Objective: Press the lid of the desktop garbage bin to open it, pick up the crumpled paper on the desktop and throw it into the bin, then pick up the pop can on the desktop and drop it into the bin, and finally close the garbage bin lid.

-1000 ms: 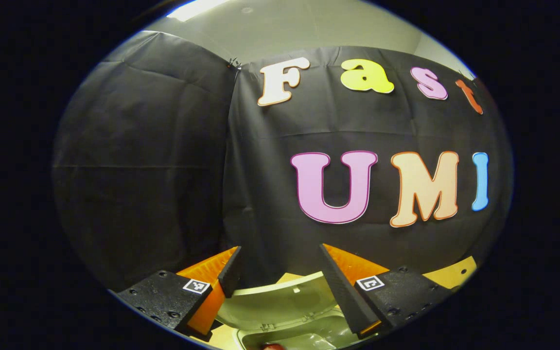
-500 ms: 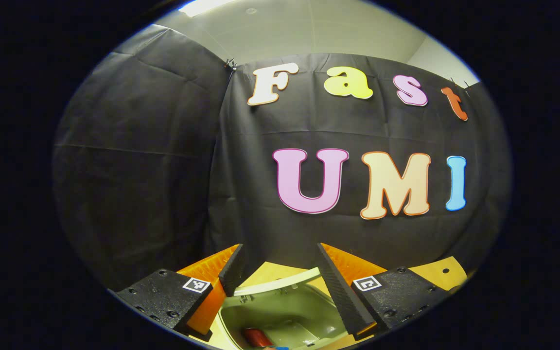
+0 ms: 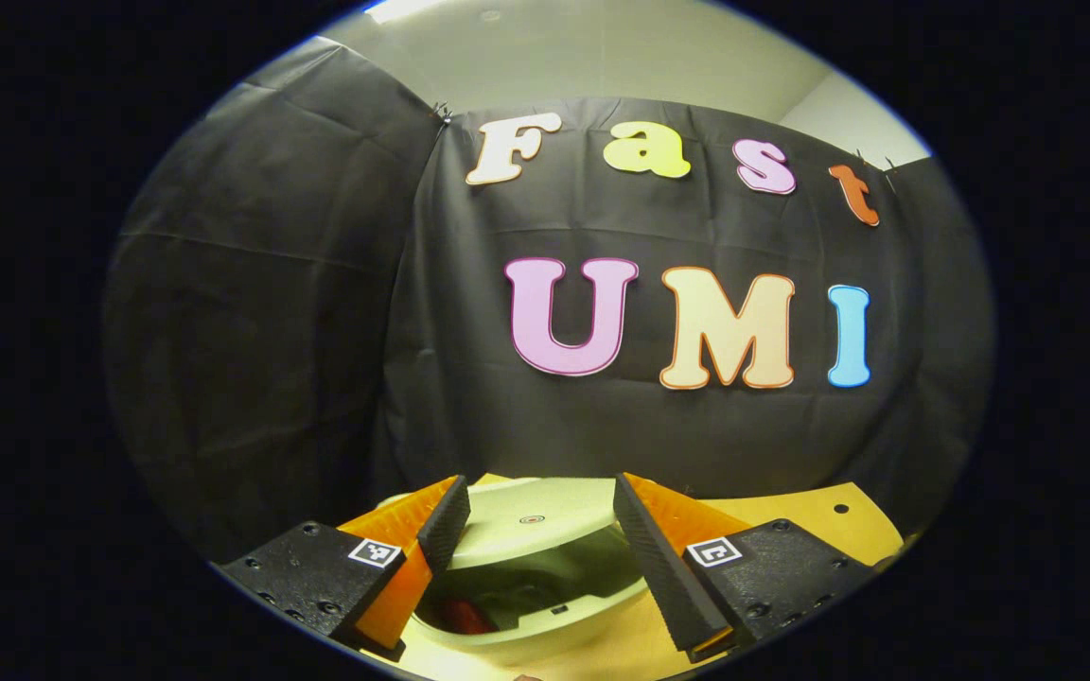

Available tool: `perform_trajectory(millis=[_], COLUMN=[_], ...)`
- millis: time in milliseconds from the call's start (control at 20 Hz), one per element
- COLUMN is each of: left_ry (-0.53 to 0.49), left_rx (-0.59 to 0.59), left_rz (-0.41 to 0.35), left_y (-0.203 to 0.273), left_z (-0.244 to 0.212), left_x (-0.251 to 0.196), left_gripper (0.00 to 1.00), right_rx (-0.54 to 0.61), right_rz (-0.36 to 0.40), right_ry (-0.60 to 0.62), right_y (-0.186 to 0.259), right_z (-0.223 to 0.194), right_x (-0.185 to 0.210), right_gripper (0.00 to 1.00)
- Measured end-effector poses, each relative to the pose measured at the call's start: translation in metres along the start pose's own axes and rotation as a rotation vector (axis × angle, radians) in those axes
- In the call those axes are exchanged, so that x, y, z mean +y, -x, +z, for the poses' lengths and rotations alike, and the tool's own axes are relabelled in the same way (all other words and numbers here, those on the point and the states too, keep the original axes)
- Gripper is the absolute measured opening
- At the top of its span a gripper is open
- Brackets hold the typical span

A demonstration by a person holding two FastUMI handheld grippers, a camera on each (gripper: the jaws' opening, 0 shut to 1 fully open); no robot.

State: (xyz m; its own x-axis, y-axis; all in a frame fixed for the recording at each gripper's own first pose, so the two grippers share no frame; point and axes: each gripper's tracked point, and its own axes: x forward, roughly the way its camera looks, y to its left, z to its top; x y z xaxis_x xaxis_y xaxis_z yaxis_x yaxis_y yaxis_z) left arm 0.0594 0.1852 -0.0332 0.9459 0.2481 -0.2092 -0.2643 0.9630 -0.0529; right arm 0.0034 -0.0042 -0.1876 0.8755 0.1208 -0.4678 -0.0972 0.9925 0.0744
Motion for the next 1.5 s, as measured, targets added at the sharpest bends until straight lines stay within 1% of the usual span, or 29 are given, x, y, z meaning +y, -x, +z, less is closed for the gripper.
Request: perform_trajectory(millis=[200,350,600,650,750,800,850,900,950,1050,1100,1150,1200,1250,1400,1450,1500], left_ry=[0.016,0.0,-0.05,-0.054,-0.06,-0.074,-0.072,-0.039,-0.038,-0.057,-0.055,-0.063,-0.069,-0.077,-0.106,-0.116,-0.118], left_rx=[0.058,0.101,0.137,0.113,0.145,0.15,0.19,0.172,0.158,0.1,0.096,0.101,0.075,0.036,-0.104,-0.144,-0.173], left_rz=[0.004,0.014,0.012,0.009,-0.012,-0.015,-0.008,-0.004,-0.006,-0.013,-0.034,-0.029,-0.036,-0.048,-0.126,-0.157,-0.186], left_y=[0.003,0.002,0.003,0.002,0.001,-0.002,0.002,0.001,0.001,-0.001,0.0,0.0,0.002,0.005,0.02,0.027,0.035], left_z=[-0.029,-0.052,-0.074,-0.07,-0.078,-0.079,-0.087,-0.083,-0.077,-0.073,-0.075,-0.072,-0.068,-0.06,-0.027,-0.02,-0.016], left_x=[0.002,0.006,0.007,0.006,0.003,0.003,0.005,0.006,0.006,0.003,-0.002,-0.002,-0.005,-0.013,-0.049,-0.063,-0.076], left_gripper=[0.92,0.92,0.92,0.92,0.92,0.94,0.94,0.94,0.96,0.95,0.94,0.92,0.96,0.95,0.92,0.92,0.94], right_rx=[0.004,0.008,0.018,0.02,0.025,0.028,0.03,0.028,0.024,0.018,0.011,-0.003,-0.02,-0.044,-0.129,-0.16,-0.192], right_rz=[0.015,0.015,0.009,0.009,0.009,0.011,0.014,0.015,0.015,0.022,0.025,0.025,0.021,0.019,0.005,0.0,-0.005], right_ry=[0.005,0.013,0.018,0.021,0.03,0.035,0.042,0.051,0.055,0.049,0.042,0.039,0.035,0.03,0.021,0.021,0.018], right_y=[-0.001,0.0,0.0,0.0,-0.001,-0.002,-0.002,-0.001,-0.002,0.0,0.0,0.001,0.002,0.005,0.016,0.022,0.027], right_z=[0.0,-0.003,-0.007,-0.008,-0.008,-0.01,-0.01,-0.011,-0.011,-0.008,-0.004,0.002,0.009,0.019,0.052,0.064,0.075], right_x=[0.007,0.009,0.009,0.01,0.011,0.013,0.015,0.015,0.016,0.017,0.017,0.016,0.015,0.013,0.009,0.007,0.006], right_gripper=[0.99,0.99,0.99,0.99,0.99,0.99,0.99,0.99,0.99,0.98,0.99,0.99,0.99,0.99,0.98,0.98,0.98])
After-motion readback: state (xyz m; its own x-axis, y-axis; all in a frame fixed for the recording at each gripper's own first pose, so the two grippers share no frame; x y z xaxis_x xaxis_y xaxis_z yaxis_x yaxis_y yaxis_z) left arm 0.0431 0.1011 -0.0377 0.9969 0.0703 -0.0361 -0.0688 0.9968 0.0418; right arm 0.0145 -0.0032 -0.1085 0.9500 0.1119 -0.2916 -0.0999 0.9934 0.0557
